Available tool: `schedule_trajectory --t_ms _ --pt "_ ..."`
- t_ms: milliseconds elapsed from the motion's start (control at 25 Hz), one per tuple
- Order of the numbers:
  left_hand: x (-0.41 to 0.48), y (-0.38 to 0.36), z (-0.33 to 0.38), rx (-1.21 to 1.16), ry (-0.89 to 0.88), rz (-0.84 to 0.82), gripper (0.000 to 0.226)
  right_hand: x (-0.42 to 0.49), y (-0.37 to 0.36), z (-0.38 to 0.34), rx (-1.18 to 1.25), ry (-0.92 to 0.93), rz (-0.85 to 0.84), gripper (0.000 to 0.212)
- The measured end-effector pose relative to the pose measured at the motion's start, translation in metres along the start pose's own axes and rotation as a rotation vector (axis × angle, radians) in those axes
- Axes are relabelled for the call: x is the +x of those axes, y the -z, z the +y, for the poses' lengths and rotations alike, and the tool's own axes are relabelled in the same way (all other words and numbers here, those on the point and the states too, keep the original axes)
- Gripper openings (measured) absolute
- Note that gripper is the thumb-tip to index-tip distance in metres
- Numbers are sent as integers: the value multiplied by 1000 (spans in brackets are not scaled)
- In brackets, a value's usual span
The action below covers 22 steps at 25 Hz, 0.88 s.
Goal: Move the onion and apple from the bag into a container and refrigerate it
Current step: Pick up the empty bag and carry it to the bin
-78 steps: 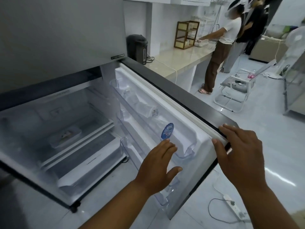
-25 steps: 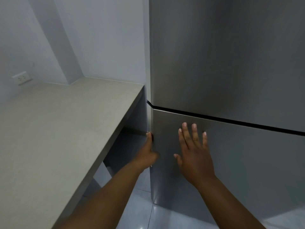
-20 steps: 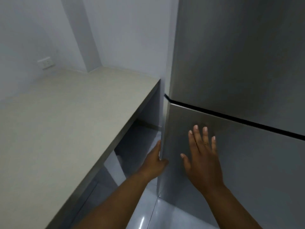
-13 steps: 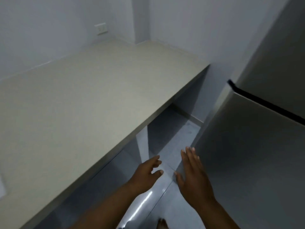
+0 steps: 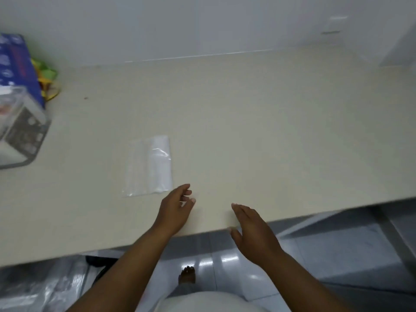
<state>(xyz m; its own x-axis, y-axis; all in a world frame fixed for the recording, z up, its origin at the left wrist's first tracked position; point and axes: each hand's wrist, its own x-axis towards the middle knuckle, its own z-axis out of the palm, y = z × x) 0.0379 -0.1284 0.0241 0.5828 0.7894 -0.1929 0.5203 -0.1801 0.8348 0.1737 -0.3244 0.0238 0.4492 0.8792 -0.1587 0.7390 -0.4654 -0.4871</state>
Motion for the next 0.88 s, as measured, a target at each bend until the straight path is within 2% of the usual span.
schedule_trajectory --t_ms 120,280,360,520,640,760,880 --pt "38 56 -41 89 109 158 41 77 -20 -47 97 -12 -78 60" --pt "74 105 -83 248 337 253 50 159 -46 -101 283 -169 -168 51" --pt "88 117 -93 219 432 235 55 187 -56 -121 333 -256 -147 40" --pt "98 128 -100 28 578 271 57 211 -66 -135 388 -383 -156 35" --pt "87 132 -108 -101 675 272 37 217 -69 -136 334 -312 -202 11" --pt "49 136 -112 -242 732 338 9 212 -72 -143 301 -155 -244 9" --pt "-13 135 -114 -343 817 494 9 197 -81 -157 282 25 -327 9"
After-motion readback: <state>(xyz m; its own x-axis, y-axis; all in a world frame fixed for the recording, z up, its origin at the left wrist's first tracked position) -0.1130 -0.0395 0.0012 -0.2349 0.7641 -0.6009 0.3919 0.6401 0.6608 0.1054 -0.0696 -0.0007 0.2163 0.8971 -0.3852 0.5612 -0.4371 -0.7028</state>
